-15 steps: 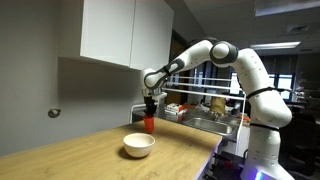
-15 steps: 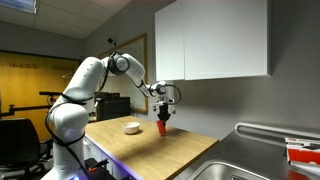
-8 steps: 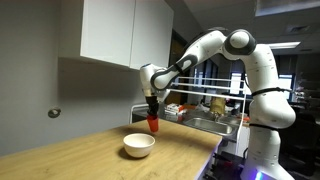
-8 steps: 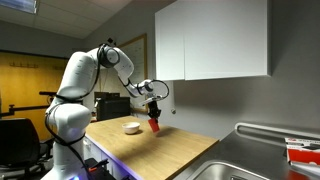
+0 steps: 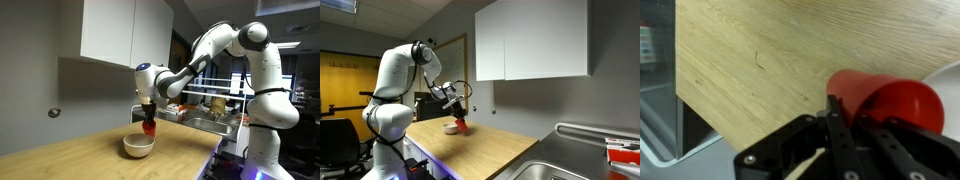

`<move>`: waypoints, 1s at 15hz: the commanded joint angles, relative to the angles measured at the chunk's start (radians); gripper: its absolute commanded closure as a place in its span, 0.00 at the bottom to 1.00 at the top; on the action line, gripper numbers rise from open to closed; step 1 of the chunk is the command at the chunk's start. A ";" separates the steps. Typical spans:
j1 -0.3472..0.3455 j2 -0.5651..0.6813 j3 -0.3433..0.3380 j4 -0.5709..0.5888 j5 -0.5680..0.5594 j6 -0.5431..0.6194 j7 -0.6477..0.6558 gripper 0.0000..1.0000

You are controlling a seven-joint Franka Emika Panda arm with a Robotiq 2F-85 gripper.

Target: Pick up the orange cup and pour some contents into the white bowl.

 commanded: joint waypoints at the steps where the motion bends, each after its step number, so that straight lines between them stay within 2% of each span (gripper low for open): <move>1: 0.054 0.011 0.048 -0.017 -0.191 -0.028 0.194 0.98; 4: 0.095 0.041 0.082 -0.019 -0.360 -0.084 0.373 0.98; 8: 0.135 0.092 0.121 -0.014 -0.551 -0.217 0.582 0.98; 10: 0.152 0.124 0.141 -0.007 -0.620 -0.301 0.666 0.98; 15: 0.200 0.200 0.198 0.006 -0.699 -0.522 0.819 0.98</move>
